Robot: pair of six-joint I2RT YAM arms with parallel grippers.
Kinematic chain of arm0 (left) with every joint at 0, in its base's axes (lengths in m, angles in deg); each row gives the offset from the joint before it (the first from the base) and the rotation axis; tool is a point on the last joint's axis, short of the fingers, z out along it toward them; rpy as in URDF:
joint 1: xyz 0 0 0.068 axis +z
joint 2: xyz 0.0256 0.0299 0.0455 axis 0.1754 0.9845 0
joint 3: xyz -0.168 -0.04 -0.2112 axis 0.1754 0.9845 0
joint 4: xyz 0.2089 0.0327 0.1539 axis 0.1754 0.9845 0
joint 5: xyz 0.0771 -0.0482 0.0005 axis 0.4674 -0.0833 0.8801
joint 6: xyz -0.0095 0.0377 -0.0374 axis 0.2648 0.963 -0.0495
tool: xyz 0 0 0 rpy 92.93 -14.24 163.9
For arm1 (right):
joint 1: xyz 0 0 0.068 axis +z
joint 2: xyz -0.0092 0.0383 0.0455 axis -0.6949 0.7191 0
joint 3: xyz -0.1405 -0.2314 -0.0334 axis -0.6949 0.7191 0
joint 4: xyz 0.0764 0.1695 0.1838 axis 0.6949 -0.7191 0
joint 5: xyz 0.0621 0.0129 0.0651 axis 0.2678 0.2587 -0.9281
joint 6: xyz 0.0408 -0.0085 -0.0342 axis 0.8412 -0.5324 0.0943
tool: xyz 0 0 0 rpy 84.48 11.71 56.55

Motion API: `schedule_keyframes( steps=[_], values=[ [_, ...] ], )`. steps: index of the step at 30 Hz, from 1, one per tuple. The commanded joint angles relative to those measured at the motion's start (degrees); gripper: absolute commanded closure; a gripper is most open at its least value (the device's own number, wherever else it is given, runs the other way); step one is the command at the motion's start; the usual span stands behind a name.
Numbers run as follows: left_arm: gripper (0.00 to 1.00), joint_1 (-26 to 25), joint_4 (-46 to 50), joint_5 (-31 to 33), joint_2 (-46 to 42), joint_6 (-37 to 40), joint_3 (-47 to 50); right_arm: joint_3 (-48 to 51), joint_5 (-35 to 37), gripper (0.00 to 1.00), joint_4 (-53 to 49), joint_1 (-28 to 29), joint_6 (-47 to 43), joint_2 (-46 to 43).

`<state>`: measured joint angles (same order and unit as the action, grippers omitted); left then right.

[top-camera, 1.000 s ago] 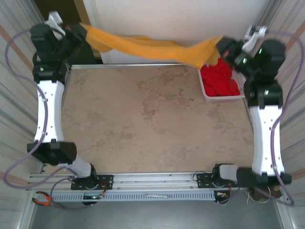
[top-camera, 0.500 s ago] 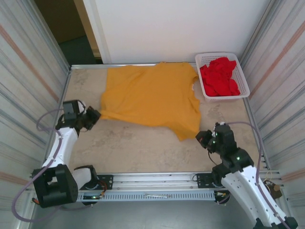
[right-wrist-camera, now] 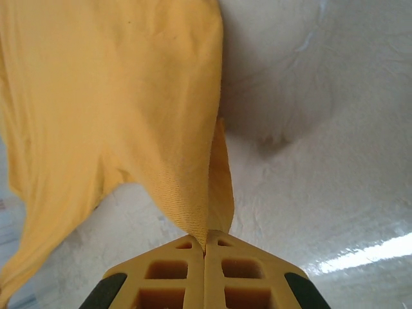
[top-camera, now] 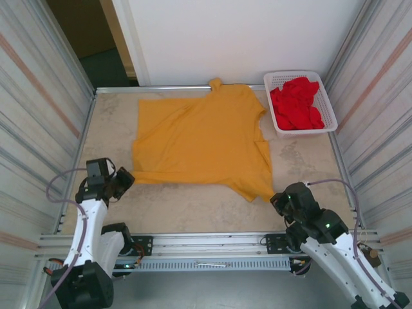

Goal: Fold the inside-out t-shirt

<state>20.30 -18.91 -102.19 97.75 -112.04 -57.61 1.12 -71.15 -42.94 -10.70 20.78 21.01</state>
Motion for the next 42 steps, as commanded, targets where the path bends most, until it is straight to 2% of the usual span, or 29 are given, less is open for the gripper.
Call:
schedule_keyframes(
  steps=[1, 6, 10, 14, 17, 20, 25, 27, 28, 29, 31, 32, 33, 35, 37, 39, 42],
  values=[
    [0.98, 0.5, 1.2, 0.9, -0.8, -0.8, 0.6, -3.3, 4.8, 1.0, -6.1, 1.6, 4.3, -1.1],
    [0.99, 0.4, 3.6, 2.3, -1.3, -1.3, -0.3, -5.2, 5.2, 1.0, -6.4, 2.3, 6.2, -1.7],
    [1.0, 0.5, 5.9, 4.8, -6.4, -3.7, -0.9, -8.6, 6.3, 1.0, -7.5, 3.2, 6.4, -0.2],
    [0.92, 0.5, 8.0, 4.7, -7.4, -4.6, -1.2, -10.3, 7.0, 1.0, -8.4, 3.8, 6.7, 3.4],
    [0.92, 0.5, 7.4, 4.7, -6.9, -4.9, -0.1, -7.7, 5.8, 1.0, -7.7, 4.3, 8.3, 6.0],
    [0.92, 0.5, 6.9, 5.0, -7.1, -5.9, 0.6, -4.2, 6.1, 1.0, -7.9, 6.9, 11.9, 6.5],
    [0.95, 0.9, 6.6, 9.1, -7.1, -5.5, 0.1, -3.7, 12.8, 0.99, -13.6, 13.1, 19.9, 3.6],
    [0.96, 1.8, 6.1, 10.4, -6.2, -5.0, -0.7, -3.6, 13.4, 0.72, -14.1, 13.9, 20.8, 3.2],
    [0.97, 2.6, 5.9, 10.1, -5.6, -4.7, -1.1, -4.2, 13.8, 0.64, -14.8, 14.0, 21.0, 3.5],
    [0.97, 3.5, 5.4, 9.5, -4.9, -4.6, -1.4, -5.1, 15.0, 0.59, -16.0, 14.0, 21.0, 4.1],
    [0.96, 4.8, 5.5, 8.3, -3.5, -4.3, -1.9, -7.8, 18.0, 0.56, -18.2, 14.0, 20.6, 5.2],
    [0.91, 5.4, 5.7, 8.0, -3.0, -4.0, -2.2, -9.3, 19.9, 0.55, -18.9, 14.0, 19.8, 5.7],
    [0.83, 5.8, 5.9, 7.9, -3.0, -3.6, -2.4, -10.8, 21.3, 0.54, -19.2, 14.0, 18.9, 6.3],
    [0.58, 7.1, 6.8, 7.9, -3.8, -3.0, -2.9, -13.6, 24.3, 0.51, -18.9, 14.0, 16.5, 8.0],
    [0.41, 8.3, 7.6, 7.9, -5.1, -2.3, -3.8, -15.8, 26.9, 0.49, -16.9, 14.0, 12.7, 10.3],
    [0.31, 9.1, 8.8, 8.3, -6.5, -1.7, -5.3, -18.2, 28.6, 0.47, -13.4, 13.6, 6.7, 14.1],
    [0.27, 9.3, 9.1, 7.4, -7.0, -0.7, -7.8, -22.5, 27.6, 0.42, -7.3, 10.7, -5.8, 23.3]
  ],
)
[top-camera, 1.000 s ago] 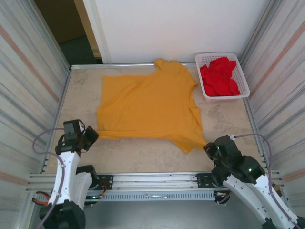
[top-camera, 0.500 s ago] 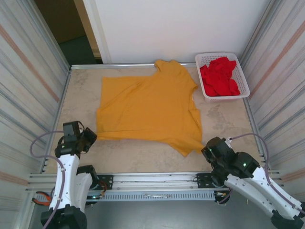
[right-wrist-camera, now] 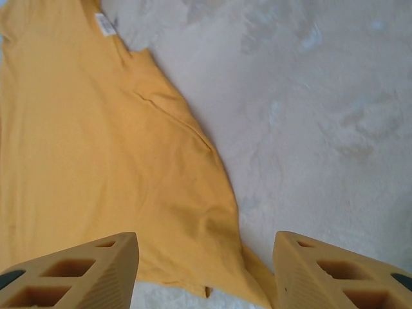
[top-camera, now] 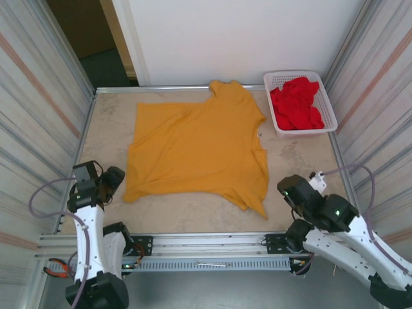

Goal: Fold the inside-out t-shirt

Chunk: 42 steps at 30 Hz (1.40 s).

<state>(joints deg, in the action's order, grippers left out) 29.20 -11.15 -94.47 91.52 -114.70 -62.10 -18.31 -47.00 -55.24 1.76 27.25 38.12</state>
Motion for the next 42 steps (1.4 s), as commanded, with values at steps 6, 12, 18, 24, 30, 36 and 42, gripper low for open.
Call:
schedule_keyframes(
  steps=[6, 12, 18, 24, 30, 36, 42],
  values=[
    [0.24, -2.9, -10.6, -13.2, 4.5, -1.3, -2.5, -7.0, -16.3, 0.35, 22.6, -17.9, -36.5, 29.5],
    [0.21, -17.0, -18.9, -15.1, 21.6, -0.8, -5.5, -18.2, -16.1, 0.35, 24.3, -19.7, -47.3, 54.4],
    [0.2, -20.0, -23.8, -10.6, 28.5, -1.3, -2.3, -29.0, -10.3, 0.36, 21.6, -17.7, -52.0, 70.0],
    [0.2, -19.5, -26.6, -8.1, 29.3, -2.4, 2.9, -35.4, -4.4, 0.38, 18.7, -16.8, -53.0, 79.6],
    [0.2, -17.3, -29.5, -8.5, 31.0, -4.5, 6.9, -36.9, -2.0, 0.43, 18.3, -19.2, -52.6, 82.6],
    [0.19, -16.0, -29.2, -7.3, 30.9, -6.2, 8.6, -37.3, -2.3, 0.83, 18.1, -22.1, -52.1, 83.2],
    [0.19, -15.3, -27.9, -5.9, 30.8, -6.0, 9.0, -33.7, -3.7, 1.0, 19.9, -25.3, -50.4, 77.3]
  ],
)
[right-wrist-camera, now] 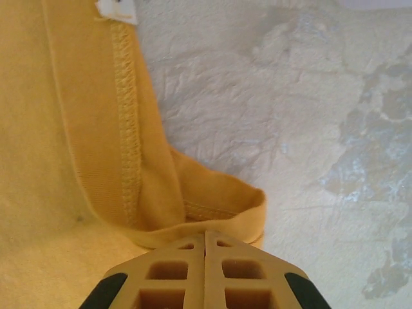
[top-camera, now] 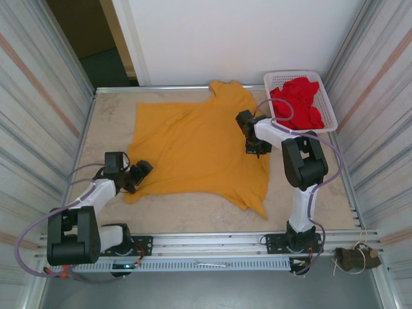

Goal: Fold the inside-out t-shirt

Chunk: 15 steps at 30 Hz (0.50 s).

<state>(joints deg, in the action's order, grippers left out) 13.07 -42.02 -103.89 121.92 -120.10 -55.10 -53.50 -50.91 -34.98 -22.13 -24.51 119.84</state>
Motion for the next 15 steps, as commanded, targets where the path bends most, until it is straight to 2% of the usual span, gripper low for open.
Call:
schedule_keyframes(
  steps=[1, 7, 9, 10, 12, 13, 15],
  values=[
    [0.19, 0.9, 2.9, 3.6, 0.3, -0.7, 2.2, 2.5, -0.3, 1.0, 0.0, -2.3, 1.9, -5.9],
    [0.19, 1.3, 2.7, 3.8, 0.0, -1.1, 3.1, 7.0, -1.1, 1.0, 1.0, -6.9, 4.7, -10.9],
    [0.19, 1.3, 2.7, 3.8, -0.4, -1.2, 3.2, 8.5, -3.9, 1.0, 4.1, -7.0, 3.1, -12.5],
    [0.19, 1.3, 2.8, 3.8, -0.5, -1.2, 3.4, 8.8, -5.2, 0.94, 5.5, -6.7, 2.2, -13.0],
    [0.19, 1.3, 2.8, 4.0, -0.6, -1.2, 3.5, 8.4, -9.6, 0.61, 8.2, -5.6, -0.9, -12.9],
    [0.19, 1.3, 2.6, 4.0, -0.6, -1.3, 3.5, 7.2, -9.9, 0.51, 7.8, -4.9, -1.6, -11.9],
    [0.19, 1.3, 2.5, 3.7, -0.4, -1.3, 3.5, 3.4, -8.7, 0.45, 5.5, -3.2, -3.2, -8.6]
  ],
)
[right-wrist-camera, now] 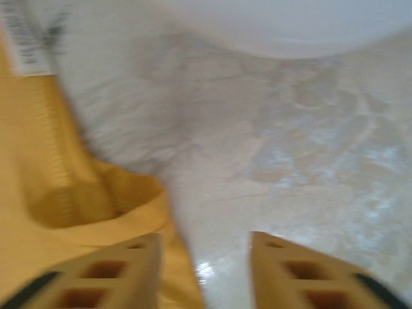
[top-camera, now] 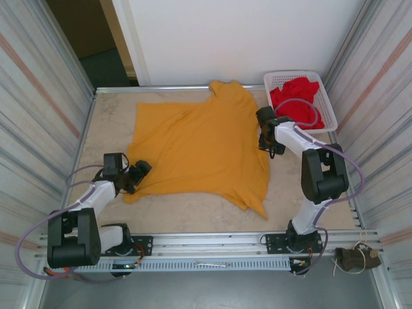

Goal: Fold the inside-out t-shirt

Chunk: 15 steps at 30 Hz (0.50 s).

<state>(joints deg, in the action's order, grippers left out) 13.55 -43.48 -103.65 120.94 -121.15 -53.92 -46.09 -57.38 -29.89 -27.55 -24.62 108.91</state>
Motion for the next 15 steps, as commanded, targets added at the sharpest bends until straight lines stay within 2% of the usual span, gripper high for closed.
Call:
schedule_keyframes(
  steps=[1, 10, 15],
  values=[
    [0.19, 0.8, 3.9, 3.5, 0.6, -0.3, 2.3, -5.7, -1.5, 0.44, -0.5, 3.0, -3.7, 3.9],
    [0.19, 0.9, 4.3, 3.6, 0.8, -0.5, 2.4, -14.5, 2.3, 0.43, -5.1, 5.9, -5.8, 15.5],
    [0.19, 1.0, 4.3, 3.6, 0.8, -0.8, 2.4, -14.2, 3.6, 0.51, -5.7, 5.2, -5.2, 17.0]
  ],
)
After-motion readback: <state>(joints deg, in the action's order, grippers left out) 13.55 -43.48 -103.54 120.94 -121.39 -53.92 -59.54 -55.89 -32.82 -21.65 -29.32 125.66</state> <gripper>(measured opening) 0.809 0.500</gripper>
